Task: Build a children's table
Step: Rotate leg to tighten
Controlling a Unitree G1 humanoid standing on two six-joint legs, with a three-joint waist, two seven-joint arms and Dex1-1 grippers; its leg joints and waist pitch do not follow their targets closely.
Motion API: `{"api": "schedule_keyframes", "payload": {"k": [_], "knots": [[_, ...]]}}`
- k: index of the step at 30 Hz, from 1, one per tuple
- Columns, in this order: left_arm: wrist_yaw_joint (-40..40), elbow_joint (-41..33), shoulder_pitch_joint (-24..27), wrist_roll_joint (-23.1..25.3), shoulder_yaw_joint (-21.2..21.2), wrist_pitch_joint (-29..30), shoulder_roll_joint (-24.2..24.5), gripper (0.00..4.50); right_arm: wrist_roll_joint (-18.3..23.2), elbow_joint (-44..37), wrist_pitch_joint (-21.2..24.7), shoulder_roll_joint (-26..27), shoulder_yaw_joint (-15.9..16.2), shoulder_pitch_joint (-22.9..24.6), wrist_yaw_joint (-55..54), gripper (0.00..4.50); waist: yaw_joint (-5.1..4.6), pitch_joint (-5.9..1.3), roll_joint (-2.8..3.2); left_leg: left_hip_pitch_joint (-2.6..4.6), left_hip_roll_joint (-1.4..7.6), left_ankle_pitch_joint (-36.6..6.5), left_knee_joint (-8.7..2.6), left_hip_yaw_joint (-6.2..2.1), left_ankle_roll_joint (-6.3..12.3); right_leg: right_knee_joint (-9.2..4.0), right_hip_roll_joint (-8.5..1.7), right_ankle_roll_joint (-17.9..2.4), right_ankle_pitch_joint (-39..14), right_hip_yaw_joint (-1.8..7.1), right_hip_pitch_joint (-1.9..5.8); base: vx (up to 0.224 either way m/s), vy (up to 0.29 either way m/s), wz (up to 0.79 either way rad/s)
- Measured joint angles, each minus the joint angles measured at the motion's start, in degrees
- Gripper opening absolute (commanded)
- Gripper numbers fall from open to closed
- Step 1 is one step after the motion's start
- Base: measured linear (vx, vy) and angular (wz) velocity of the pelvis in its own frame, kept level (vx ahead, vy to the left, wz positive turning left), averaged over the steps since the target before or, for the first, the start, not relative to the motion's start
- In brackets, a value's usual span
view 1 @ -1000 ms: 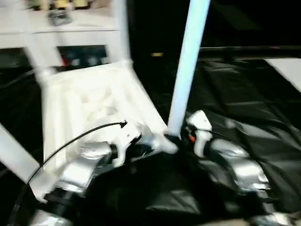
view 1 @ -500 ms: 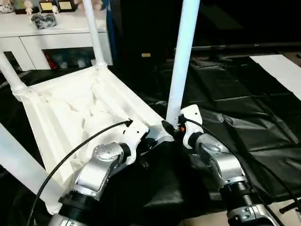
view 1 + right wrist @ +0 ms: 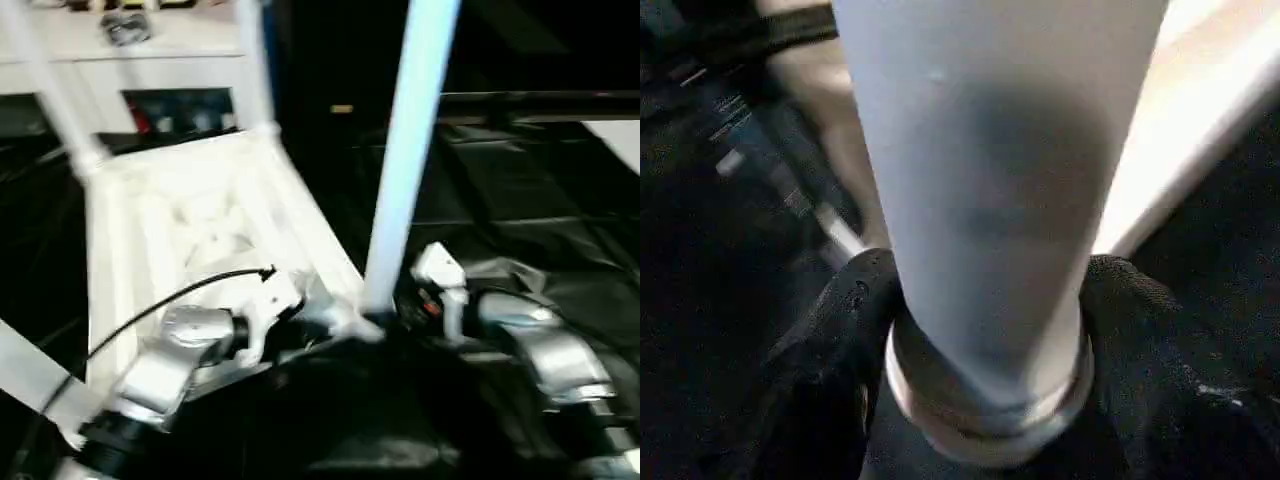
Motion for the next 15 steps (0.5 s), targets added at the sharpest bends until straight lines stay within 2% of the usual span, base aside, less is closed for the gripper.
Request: {"api": "schedule_keyframes", "payload": {"k": [8,9,15], "knots": [[-6.3,0.6,-0.3,-0.8,-0.7,-1.2,2.8,0.00,0.4,-0.3,-3.5,0.0,3.1,0.2,4.2,2.99,0.14,0.02,-0.03,-0.15,0.02,-0.2,0.28,0.08,-0.35,0.08,-0.08,-0.1,0.0,0.03,0.04,0.000,0.000,0.00],[-6.7,0.7,-0.4,-0.8,-0.9,-1.4,2.9,0.00,0.5,-0.4,-3.5,0.0,3.3,0.2,4.6,2.75,0.15,0.04,-0.05,-0.15,0.02,-0.2,0.33,0.13,-0.36,0.14,-0.10,-0.1,0.0,0.06,0.05,0.000,0.000,0.00],[-8.2,2.0,-0.9,-1.1,-1.4,-2.6,3.3,0.00,1.1,-0.7,-3.0,-0.2,3.4,0.3,6.0,2.35,0.11,0.05,-0.08,-0.18,0.05,-0.2,0.68,0.23,-0.36,0.45,-0.14,0.0,0.0,0.19,0.07,0.000,0.000,0.00]]}}
